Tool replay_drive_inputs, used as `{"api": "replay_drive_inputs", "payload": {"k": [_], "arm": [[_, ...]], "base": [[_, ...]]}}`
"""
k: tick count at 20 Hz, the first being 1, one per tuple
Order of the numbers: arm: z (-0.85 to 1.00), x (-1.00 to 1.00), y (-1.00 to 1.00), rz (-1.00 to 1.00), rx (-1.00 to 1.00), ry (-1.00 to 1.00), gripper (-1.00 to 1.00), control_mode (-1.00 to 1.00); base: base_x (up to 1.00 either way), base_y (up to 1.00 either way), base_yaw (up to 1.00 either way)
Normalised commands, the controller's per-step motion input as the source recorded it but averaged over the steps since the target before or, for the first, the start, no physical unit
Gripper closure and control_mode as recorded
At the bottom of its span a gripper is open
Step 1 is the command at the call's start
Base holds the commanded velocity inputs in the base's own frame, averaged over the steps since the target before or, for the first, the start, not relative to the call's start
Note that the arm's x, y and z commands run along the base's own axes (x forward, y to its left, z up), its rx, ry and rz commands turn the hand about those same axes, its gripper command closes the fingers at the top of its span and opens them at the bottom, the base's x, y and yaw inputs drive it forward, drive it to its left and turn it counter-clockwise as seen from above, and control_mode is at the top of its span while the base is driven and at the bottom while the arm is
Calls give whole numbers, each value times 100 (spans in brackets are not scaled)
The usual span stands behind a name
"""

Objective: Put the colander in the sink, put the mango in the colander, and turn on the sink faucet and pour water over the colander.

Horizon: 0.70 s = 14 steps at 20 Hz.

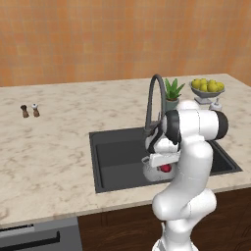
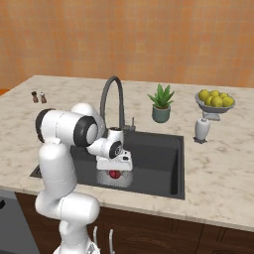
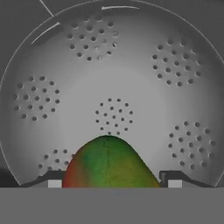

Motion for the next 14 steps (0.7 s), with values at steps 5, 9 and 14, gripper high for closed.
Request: {"api": "replay_drive_inputs", "payload": {"k": [5,9,14], "arm": [[-46,36,0,5,0,0,100,-100],[-39,11,0,6,0,0,100,-100],[-41,9,0,6,0,0,100,-100]], "base": [[0,0,0],[0,0,0],[0,0,0]]}}
